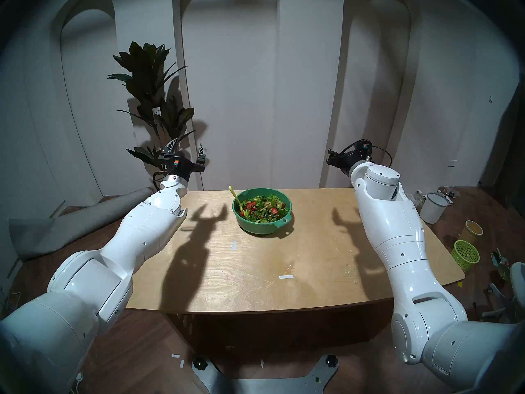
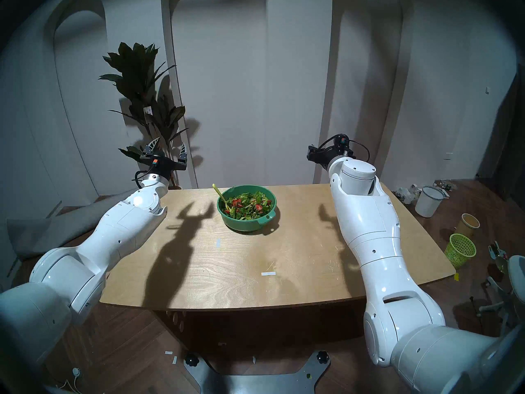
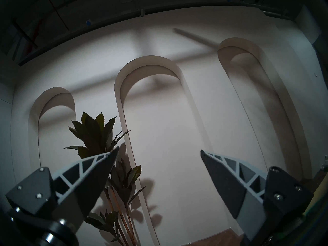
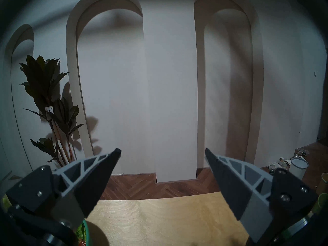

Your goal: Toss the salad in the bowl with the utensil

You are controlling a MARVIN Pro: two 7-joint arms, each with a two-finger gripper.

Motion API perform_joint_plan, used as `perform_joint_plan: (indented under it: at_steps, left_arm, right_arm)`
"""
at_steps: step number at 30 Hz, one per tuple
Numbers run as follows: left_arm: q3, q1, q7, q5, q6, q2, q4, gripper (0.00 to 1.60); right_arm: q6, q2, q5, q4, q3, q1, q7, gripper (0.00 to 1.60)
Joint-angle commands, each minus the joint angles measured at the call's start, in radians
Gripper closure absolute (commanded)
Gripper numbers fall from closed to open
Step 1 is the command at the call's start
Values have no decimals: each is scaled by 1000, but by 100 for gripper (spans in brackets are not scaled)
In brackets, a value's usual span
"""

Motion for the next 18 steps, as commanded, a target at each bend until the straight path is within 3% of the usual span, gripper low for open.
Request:
perform_joint_plan:
  at_steps: [1, 18]
  left_arm:
    - [-3, 18, -9, 10, -5, 56, -87, 0]
    - [-12, 116, -58, 20, 22, 158, -282, 0]
  right_arm:
    - [1, 3, -4, -2, -2, 47, 3, 0]
    - [23, 10, -19, 32, -15, 78, 19, 0]
